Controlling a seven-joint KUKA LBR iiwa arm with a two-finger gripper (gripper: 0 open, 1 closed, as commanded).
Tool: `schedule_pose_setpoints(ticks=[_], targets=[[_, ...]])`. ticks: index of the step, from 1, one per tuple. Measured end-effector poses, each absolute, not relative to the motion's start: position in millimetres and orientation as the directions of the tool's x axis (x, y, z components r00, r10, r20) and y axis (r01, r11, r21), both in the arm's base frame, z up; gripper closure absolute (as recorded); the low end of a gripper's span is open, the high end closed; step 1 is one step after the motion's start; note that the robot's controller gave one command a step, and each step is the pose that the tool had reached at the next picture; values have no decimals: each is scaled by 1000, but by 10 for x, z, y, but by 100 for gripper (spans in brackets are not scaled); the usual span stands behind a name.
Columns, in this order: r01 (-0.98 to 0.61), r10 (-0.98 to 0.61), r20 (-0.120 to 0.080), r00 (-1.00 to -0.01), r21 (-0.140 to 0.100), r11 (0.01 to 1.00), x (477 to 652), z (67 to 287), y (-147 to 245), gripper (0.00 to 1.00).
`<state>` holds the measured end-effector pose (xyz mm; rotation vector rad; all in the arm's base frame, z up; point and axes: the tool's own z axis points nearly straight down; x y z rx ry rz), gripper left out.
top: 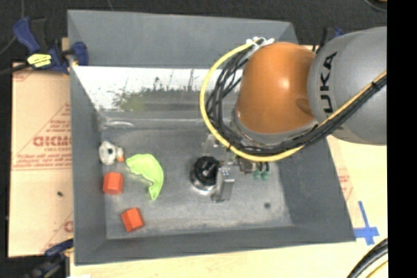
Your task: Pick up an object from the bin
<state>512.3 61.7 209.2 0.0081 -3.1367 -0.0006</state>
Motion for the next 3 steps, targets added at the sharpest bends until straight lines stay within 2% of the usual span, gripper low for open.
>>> schedule_pose_setpoints(ticks=[1,2,3], targets=[[-2,-2,-3,-1000,1,1000,5139,2132,614,0],[-117,-117,-4,-993,0,993,5671,890,235,0],[-57,-57,-13,-998,1,998,5625,1562,95,0]])
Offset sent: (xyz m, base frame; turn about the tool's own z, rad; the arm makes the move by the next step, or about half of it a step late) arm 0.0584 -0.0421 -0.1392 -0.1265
